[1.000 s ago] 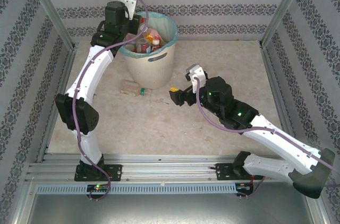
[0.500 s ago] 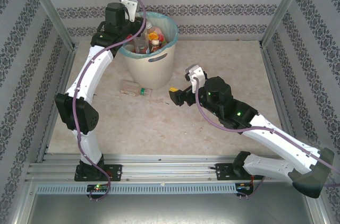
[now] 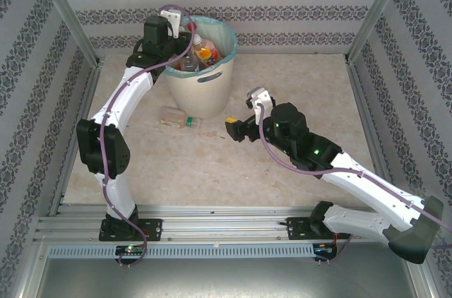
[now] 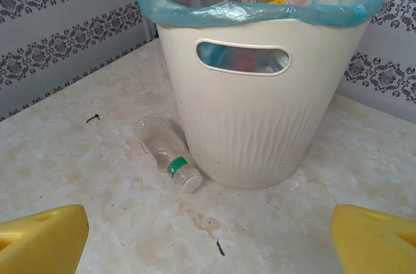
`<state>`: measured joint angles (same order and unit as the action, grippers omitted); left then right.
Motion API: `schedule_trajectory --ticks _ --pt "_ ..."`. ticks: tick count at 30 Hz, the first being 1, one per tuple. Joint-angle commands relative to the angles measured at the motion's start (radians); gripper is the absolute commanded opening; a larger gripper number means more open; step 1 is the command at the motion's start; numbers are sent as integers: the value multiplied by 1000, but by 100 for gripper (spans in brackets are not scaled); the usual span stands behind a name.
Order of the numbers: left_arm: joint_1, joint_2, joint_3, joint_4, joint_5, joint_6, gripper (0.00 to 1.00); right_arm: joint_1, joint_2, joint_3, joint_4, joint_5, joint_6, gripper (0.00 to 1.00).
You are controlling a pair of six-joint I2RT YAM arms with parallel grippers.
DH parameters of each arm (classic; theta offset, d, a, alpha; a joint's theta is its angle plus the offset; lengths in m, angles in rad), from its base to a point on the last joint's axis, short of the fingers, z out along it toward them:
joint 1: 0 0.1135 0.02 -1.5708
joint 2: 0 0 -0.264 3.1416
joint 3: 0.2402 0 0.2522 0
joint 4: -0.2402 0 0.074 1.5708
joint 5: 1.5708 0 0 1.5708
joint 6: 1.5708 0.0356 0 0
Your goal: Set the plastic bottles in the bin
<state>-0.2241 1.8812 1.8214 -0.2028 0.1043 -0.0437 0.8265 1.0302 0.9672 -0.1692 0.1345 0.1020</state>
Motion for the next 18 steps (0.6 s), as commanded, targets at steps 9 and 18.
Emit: schedule_trajectory --ticks 9,18 --pt "-4 16 108 -206 22 3 53 -9 19 18 -2 -10 6 95" --pt "-5 -145 199 -168 -47 12 68 -7 13 16 0 -21 27 95"
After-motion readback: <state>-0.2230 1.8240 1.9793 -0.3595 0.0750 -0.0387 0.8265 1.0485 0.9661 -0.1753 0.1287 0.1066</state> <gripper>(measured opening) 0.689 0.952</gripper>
